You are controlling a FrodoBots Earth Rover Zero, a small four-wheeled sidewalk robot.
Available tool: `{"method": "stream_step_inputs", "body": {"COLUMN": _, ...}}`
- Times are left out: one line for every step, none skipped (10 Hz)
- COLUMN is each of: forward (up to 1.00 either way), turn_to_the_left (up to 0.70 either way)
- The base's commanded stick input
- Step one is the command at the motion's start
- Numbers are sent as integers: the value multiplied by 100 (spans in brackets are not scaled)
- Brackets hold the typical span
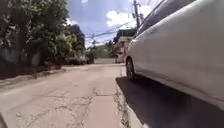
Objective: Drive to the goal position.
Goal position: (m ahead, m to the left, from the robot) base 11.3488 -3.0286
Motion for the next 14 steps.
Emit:
{"method": "stream_step_inputs", "body": {"forward": 70, "turn_to_the_left": 0}}
{"method": "stream_step_inputs", "body": {"forward": 70, "turn_to_the_left": 0}}
{"method": "stream_step_inputs", "body": {"forward": 70, "turn_to_the_left": 0}}
{"method": "stream_step_inputs", "body": {"forward": 70, "turn_to_the_left": 0}}
{"method": "stream_step_inputs", "body": {"forward": 70, "turn_to_the_left": 0}}
{"method": "stream_step_inputs", "body": {"forward": 70, "turn_to_the_left": 0}}
{"method": "stream_step_inputs", "body": {"forward": 70, "turn_to_the_left": 0}}
{"method": "stream_step_inputs", "body": {"forward": 70, "turn_to_the_left": 0}}
{"method": "stream_step_inputs", "body": {"forward": 70, "turn_to_the_left": 0}}
{"method": "stream_step_inputs", "body": {"forward": 70, "turn_to_the_left": 0}}
{"method": "stream_step_inputs", "body": {"forward": 70, "turn_to_the_left": 0}}
{"method": "stream_step_inputs", "body": {"forward": 70, "turn_to_the_left": 0}}
{"method": "stream_step_inputs", "body": {"forward": 70, "turn_to_the_left": 0}}
{"method": "stream_step_inputs", "body": {"forward": 70, "turn_to_the_left": 0}}
